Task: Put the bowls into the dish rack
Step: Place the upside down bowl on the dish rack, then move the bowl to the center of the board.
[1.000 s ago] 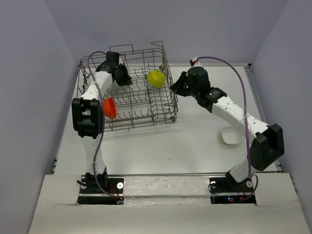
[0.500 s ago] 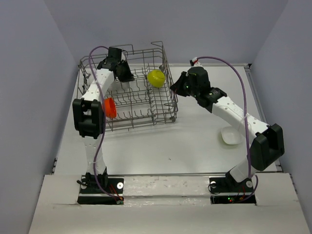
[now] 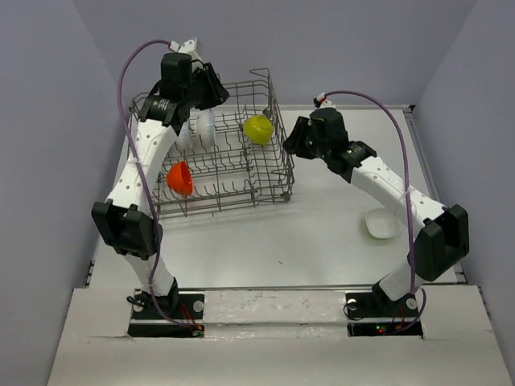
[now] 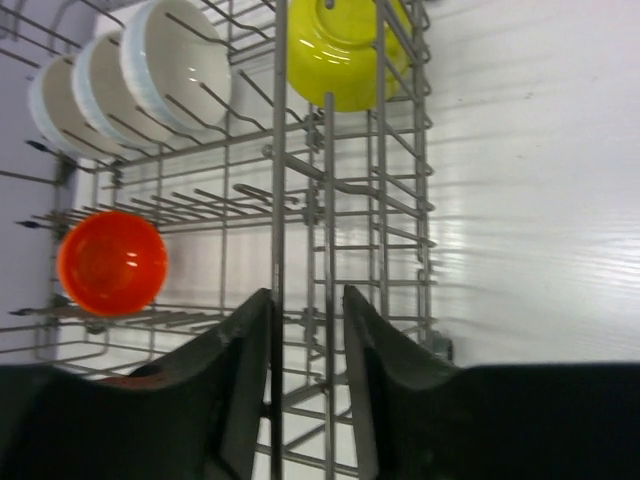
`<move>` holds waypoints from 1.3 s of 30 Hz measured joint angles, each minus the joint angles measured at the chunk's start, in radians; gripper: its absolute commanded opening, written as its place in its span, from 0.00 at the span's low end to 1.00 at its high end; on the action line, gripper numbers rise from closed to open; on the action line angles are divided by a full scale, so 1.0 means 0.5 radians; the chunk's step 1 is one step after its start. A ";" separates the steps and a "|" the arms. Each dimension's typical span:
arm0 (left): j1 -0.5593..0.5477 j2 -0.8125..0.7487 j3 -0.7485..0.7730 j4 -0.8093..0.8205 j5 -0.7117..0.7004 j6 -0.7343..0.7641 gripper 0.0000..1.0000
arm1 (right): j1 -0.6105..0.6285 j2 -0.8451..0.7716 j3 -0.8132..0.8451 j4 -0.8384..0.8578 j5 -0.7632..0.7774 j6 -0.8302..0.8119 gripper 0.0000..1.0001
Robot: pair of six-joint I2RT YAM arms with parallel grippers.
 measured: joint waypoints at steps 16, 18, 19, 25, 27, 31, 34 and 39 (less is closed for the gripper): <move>-0.015 -0.192 -0.348 0.203 -0.056 0.006 0.41 | -0.002 0.024 0.375 -0.416 0.098 -0.100 0.69; -0.036 -0.232 -0.404 0.250 -0.079 -0.004 0.41 | -0.002 0.024 0.435 -0.462 0.136 -0.101 0.70; -0.049 -0.256 -0.430 0.270 -0.092 -0.011 0.41 | -0.002 0.021 0.462 -0.486 0.179 -0.106 0.70; -0.238 -0.352 -0.498 0.365 -0.320 -0.014 0.41 | -0.039 -0.173 0.455 -0.672 0.538 -0.105 0.70; -0.324 -0.372 -0.510 0.400 -0.391 -0.006 0.42 | -0.108 -0.309 0.378 -0.719 0.671 -0.089 0.69; -0.437 -0.440 -0.594 0.459 -0.455 0.009 0.42 | -0.391 -0.581 0.141 -0.871 0.869 -0.015 0.68; -0.470 -0.530 -0.690 0.499 -0.478 0.020 0.43 | -0.562 -0.719 -0.034 -1.026 0.990 0.041 0.66; -0.475 -0.703 -0.835 0.609 -0.480 0.024 0.44 | -0.711 -0.813 -0.211 -1.219 1.027 0.084 0.63</move>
